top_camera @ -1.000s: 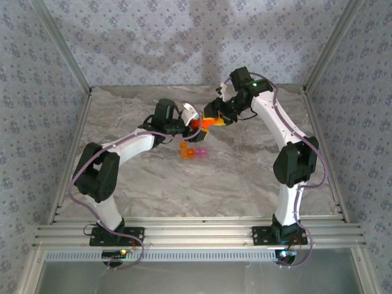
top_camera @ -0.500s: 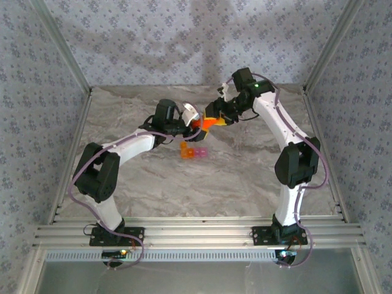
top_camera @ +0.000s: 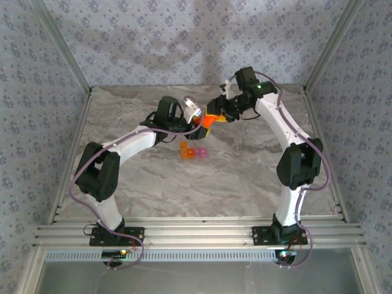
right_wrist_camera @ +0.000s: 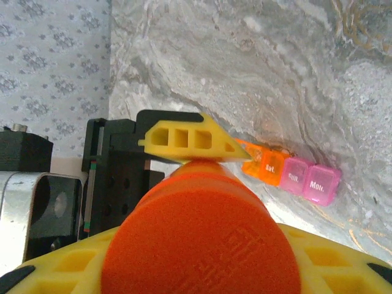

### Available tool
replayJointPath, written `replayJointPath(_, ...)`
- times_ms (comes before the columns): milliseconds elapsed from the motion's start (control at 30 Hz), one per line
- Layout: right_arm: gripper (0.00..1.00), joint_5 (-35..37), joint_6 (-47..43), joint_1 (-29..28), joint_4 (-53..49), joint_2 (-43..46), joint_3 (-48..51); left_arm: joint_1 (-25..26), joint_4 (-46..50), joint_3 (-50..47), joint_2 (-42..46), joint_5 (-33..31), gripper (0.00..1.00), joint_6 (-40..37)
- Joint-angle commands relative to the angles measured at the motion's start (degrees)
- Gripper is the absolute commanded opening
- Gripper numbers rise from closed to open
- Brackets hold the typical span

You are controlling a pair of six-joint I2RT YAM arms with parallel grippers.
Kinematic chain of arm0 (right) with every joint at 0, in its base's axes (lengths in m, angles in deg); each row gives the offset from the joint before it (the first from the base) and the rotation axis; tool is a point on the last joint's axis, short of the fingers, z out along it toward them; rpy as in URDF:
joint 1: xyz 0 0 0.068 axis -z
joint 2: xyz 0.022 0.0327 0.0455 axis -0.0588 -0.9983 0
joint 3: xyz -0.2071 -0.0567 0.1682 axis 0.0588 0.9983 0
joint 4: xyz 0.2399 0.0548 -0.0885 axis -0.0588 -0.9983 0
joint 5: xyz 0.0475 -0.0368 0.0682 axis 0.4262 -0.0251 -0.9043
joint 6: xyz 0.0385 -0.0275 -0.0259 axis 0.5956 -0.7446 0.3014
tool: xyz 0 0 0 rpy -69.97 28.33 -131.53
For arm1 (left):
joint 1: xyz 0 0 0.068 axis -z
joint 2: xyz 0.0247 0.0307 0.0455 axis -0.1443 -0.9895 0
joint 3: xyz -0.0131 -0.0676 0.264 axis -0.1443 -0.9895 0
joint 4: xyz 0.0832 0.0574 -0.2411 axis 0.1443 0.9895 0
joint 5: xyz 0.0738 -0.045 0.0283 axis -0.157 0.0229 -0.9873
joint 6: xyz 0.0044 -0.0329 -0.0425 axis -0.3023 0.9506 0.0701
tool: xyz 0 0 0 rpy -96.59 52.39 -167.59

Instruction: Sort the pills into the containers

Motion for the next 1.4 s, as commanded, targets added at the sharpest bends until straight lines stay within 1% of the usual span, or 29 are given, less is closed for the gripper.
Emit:
replayJointPath(0,0.45,-0.1,1.61,0.06,-1.6,2.65,1.85,-0.9,-0.39,4.07,0.72,-3.64,0.43,6.1)
replayJointPath(100,0.5,-0.37,3.04,0.82,0.43,3.48,3.05,-0.88,1.23,4.68,1.18,-4.27,0.43,5.93)
replayJointPath(133,0.52,-0.62,3.76,1.14,1.24,3.88,3.59,-0.93,1.58,4.74,1.41,-4.12,0.43,5.88)
replayJointPath(200,0.59,-0.65,4.92,1.92,3.1,4.96,4.82,-0.99,1.98,4.81,1.8,-3.29,0.4,5.5)
replayJointPath(367,0.71,-1.65,10.65,4.77,11.77,10.05,10.93,-1.19,2.12,5.04,1.91,-2.26,0.16,5.6)
replayJointPath(467,0.76,-1.44,13.93,6.64,16.81,13.59,15.2,-1.24,2.12,5.0,1.91,-2.9,0.03,5.84)
replayJointPath(500,0.77,-0.56,14.74,7.17,17.72,14.76,16.34,-1.32,2.25,5.02,2.0,-3.19,0.0,5.94)
replayJointPath(633,0.78,3.97,16.63,8.3,20.46,17.07,18.73,-1.34,2.24,4.9,2.39,-3.23,0.0,5.57)
replayJointPath(700,0.79,7.3,17.94,8.37,22.05,17.3,18.85,-1.39,2.34,5.13,2.52,-2.3,0.0,5.28)
replayJointPath(733,0.79,7.76,18.94,8.37,22.9,17.15,18.72,-1.34,2.47,5.23,2.6,-1.81,0.0,5.26)
replayJointPath(867,0.8,8.69,21.91,7.89,24.65,14.67,15.8,-1.25,4.75,7.09,2.28,0.29,0.0,5.38)
replayJointPath(1167,0.84,9.75,23.78,3.45,23.59,6.7,6.08,-1.1,8.07,9.72,1.87,0.07,0.0,5.4)
replayJointPath(1367,0.83,10.4,24.15,1.0,23.7,4.0,4.59,-0.9,8.49,10.22,1.78,0.4,0.0,5.37)
